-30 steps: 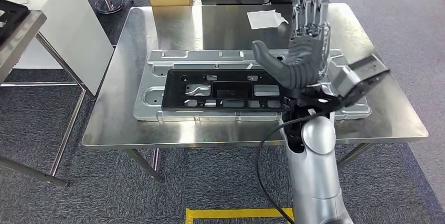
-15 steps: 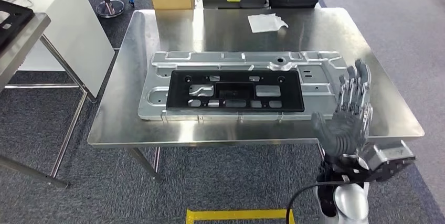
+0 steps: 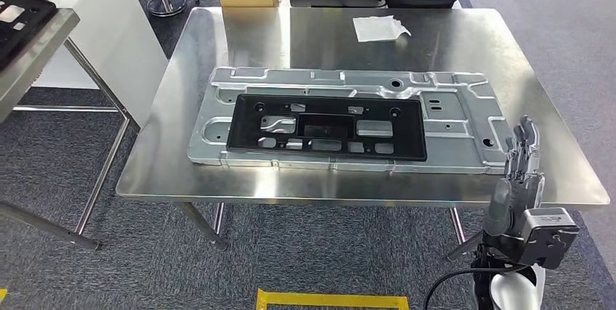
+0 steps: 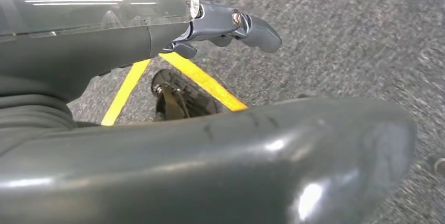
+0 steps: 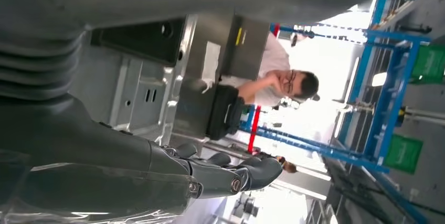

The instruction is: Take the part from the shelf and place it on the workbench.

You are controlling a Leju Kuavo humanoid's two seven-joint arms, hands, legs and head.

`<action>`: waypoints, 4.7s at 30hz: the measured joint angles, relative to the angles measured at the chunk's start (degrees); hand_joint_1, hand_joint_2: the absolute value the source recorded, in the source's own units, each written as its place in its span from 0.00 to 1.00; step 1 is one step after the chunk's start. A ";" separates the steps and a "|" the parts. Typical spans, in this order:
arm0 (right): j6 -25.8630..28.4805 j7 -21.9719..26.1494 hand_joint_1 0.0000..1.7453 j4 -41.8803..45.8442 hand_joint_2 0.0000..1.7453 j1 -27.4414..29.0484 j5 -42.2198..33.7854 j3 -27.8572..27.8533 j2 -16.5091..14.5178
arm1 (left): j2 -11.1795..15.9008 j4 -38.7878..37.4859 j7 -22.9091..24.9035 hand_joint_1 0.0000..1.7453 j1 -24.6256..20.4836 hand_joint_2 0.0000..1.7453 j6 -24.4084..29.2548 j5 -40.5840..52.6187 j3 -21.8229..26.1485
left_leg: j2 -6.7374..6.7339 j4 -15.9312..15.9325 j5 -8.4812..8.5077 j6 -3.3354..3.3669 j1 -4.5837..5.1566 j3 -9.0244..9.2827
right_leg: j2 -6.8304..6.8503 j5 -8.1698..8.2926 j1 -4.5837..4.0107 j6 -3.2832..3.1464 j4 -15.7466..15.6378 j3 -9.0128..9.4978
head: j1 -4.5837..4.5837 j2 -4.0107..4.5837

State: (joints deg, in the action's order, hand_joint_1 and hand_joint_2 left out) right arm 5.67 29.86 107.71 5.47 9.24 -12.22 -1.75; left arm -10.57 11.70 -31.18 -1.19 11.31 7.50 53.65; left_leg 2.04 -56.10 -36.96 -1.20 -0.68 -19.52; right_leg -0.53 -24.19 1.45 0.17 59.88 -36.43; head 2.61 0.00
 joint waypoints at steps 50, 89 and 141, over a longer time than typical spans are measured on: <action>3.40 -0.38 0.00 -10.66 0.00 1.55 -1.09 4.19 6.62 | -1.05 0.34 -0.89 0.00 0.06 0.00 -2.61 -0.44 3.76 | -1.31 -1.55 13.28 3.18 0.34 -14.97 | 0.85 -11.27 0.03 2.57 13.10 -2.31 | -0.01 0.00; 11.53 -11.90 0.00 -85.77 0.00 -18.13 23.56 37.38 -8.78 | -0.56 0.43 2.02 0.00 -1.99 0.00 14.77 2.76 6.11 | 3.75 -1.88 11.62 1.64 0.65 -14.05 | -2.51 -4.20 -2.29 -1.60 -2.03 5.58 | -0.03 0.00; 0.81 -29.67 0.00 -96.93 0.00 -10.02 10.69 20.68 0.94 | 3.61 1.52 2.48 0.00 1.62 0.00 -3.85 16.81 -1.72 | -1.06 -1.06 10.57 2.50 0.00 -12.12 | 0.92 -12.58 -0.71 1.28 11.81 0.07 | -0.06 0.00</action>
State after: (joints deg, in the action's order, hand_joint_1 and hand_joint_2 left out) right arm 6.48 0.20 10.79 -4.55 19.93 8.46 -0.81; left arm -6.96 13.22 -28.70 0.43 7.46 24.30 51.94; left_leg 0.98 -57.15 -26.39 1.30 -0.68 -31.63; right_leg 0.40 -36.78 0.75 1.46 71.69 -36.35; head 2.55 0.00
